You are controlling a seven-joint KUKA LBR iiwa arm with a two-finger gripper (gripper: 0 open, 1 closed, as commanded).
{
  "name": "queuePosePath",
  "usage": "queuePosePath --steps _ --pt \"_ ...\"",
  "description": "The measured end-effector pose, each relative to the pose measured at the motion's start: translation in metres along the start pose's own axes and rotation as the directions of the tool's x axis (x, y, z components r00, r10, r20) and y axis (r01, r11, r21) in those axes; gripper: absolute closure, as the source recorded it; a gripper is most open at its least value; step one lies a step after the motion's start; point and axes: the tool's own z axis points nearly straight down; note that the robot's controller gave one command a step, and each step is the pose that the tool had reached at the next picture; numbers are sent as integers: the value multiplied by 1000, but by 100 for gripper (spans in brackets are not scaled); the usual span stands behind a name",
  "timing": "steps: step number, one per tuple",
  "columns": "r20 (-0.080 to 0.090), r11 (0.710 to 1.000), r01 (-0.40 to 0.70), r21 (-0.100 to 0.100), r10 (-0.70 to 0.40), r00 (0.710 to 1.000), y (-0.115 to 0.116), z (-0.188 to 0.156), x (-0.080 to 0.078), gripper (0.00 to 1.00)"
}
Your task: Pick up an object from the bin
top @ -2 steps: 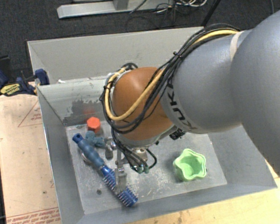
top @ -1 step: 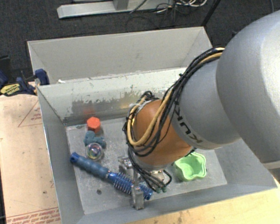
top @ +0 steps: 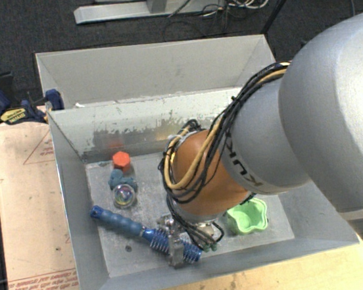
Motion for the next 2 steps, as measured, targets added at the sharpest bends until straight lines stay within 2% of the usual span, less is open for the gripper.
queuePosePath --steps 1,2 --pt "6 997 79 -2 -79 997 -6 -111 -23 100" --pt "5 995 101 -1 -101 995 -9 -168 -31 100"
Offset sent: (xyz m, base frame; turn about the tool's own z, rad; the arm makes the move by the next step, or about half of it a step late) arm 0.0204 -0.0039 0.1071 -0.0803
